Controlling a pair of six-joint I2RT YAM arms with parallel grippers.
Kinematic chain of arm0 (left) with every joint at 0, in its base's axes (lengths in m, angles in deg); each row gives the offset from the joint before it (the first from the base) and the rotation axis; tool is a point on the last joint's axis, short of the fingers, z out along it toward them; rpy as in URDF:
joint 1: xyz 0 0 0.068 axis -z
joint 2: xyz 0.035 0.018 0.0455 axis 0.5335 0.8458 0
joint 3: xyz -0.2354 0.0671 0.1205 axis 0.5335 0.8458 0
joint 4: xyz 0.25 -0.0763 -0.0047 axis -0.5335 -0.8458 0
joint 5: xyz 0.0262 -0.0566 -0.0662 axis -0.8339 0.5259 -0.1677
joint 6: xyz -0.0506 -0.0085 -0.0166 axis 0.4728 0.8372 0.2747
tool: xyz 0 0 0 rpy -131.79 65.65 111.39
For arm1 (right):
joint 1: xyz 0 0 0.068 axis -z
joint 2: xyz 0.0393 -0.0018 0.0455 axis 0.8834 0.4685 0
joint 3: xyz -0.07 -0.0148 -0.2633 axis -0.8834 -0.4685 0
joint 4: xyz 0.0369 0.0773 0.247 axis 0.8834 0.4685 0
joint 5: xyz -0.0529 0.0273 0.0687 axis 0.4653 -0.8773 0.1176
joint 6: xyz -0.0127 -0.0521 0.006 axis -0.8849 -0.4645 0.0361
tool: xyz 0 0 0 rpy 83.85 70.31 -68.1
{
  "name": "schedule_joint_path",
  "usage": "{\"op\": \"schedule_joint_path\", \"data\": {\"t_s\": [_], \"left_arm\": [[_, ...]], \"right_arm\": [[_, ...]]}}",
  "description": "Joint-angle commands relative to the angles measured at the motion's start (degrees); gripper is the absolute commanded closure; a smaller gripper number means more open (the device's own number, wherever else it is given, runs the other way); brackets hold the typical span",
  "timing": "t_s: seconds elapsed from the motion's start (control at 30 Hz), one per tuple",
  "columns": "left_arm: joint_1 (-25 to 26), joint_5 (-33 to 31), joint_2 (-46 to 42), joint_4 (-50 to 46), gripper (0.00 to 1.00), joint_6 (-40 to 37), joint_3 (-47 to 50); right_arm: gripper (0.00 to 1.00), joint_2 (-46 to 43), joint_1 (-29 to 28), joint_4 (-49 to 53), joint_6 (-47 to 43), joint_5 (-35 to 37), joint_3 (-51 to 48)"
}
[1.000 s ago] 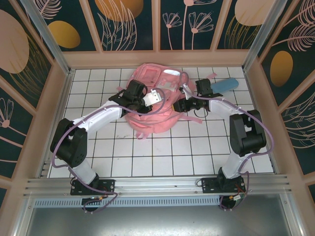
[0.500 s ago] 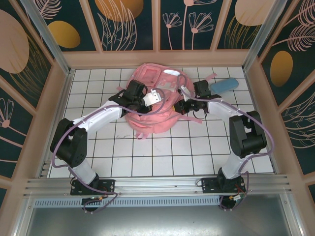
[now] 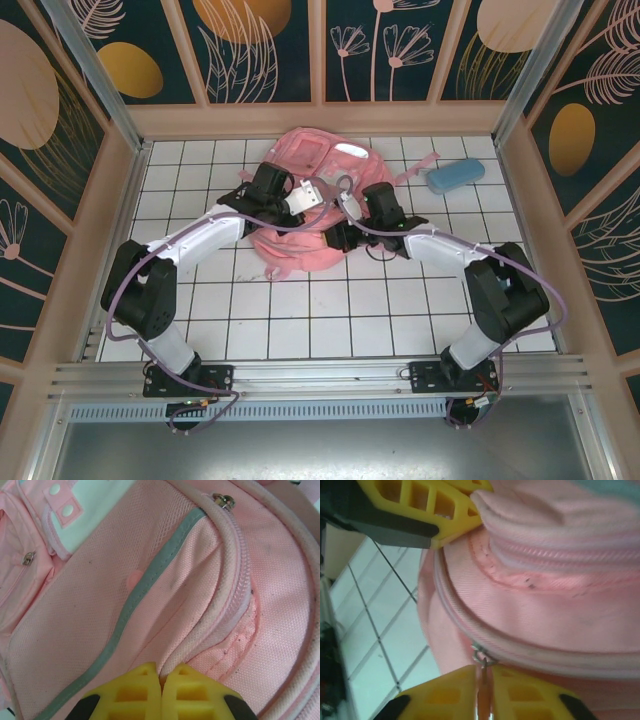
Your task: Pack books, pencil case, and school supplies into a backpack
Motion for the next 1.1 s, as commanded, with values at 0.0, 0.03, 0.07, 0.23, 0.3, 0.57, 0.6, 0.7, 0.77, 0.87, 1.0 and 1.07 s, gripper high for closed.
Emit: {"op": "schedule_joint_path", "data": {"t_s": [0.0,0.03,0.07,0.23,0.3,0.57,0.6,0.7,0.77,0.87,1.0,1.07], "left_arm": [[0.33,1.73,-1.65,8.57,1.00,4.00,0.73],[0.29,1.74,-1.91,8.79,1.00,4.17,1.20],[0.29,1.90,-2.23,9.08,1.00,4.42,1.70],[0.27,3.03,-3.52,11.16,1.00,5.97,4.07],[0.29,3.39,-3.68,11.64,1.00,6.45,4.36],[0.29,3.89,-4.48,13.60,1.00,8.12,5.50],[0.23,3.90,-4.70,14.12,1.00,8.35,5.81],[0.29,4.45,-5.27,15.41,1.00,8.80,6.60],[0.29,4.57,-5.43,15.79,1.00,9.05,6.81],[0.27,4.96,-5.41,16.22,1.00,9.35,7.03],[0.21,5.73,-5.54,16.89,1.00,9.85,7.31],[0.29,5.71,-5.54,17.02,1.00,9.98,7.31]], "right_arm": [[0.70,-6.60,0.73,-7.79,9.71,-2.68,-4.64],[0.64,-8.47,3.29,-8.66,11.64,-2.56,-5.88],[0.61,-10.23,5.12,-9.50,14.12,-2.33,-7.37],[0.45,-12.99,11.40,-9.86,26.42,0.51,-10.36],[0.40,-11.63,13.12,-9.66,33.50,2.43,-10.02],[0.37,-3.77,13.75,-18.63,48.69,-1.30,-7.39],[0.38,-2.97,13.67,-19.47,49.02,-1.67,-6.90],[0.45,-0.52,13.46,-21.05,50.49,-2.85,-5.30],[0.51,0.25,13.29,-23.82,51.73,-3.66,-5.31],[0.55,0.62,12.89,-24.51,51.94,-3.48,-4.98],[0.55,1.64,12.74,-24.26,52.71,-3.59,-4.47],[0.54,2.98,12.54,-23.78,53.70,-4.14,-3.83]]}}
